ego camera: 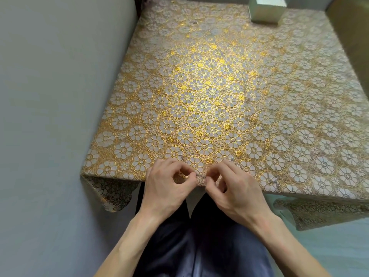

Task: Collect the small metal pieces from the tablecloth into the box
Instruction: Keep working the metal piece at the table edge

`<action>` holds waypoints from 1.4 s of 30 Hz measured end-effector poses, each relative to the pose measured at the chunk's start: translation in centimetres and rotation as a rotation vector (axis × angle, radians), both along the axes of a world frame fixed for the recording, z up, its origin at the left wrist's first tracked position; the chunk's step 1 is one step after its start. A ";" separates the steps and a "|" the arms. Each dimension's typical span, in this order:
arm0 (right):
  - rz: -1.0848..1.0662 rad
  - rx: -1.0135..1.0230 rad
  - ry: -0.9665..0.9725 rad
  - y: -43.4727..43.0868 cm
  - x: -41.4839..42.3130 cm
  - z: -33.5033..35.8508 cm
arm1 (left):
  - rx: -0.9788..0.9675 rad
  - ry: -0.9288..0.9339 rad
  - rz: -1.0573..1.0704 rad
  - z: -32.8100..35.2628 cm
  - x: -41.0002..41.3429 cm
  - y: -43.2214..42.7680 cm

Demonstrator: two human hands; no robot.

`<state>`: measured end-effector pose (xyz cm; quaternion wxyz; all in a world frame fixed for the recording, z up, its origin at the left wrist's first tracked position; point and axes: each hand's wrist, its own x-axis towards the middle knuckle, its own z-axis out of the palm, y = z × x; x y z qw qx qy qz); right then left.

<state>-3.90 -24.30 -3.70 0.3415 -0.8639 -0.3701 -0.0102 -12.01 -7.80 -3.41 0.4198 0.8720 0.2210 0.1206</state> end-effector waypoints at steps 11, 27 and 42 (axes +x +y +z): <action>-0.024 0.000 0.084 -0.3 0.0 -0.2 | 0.002 -0.001 -0.010 -0.1 0.0 0.1; -0.025 -0.015 -0.038 0.8 -0.4 -0.3 | -0.030 0.005 -0.040 0.0 -0.3 0.3; -0.045 0.146 0.171 -0.4 0.0 -0.4 | -0.036 0.012 0.004 -0.1 0.0 0.1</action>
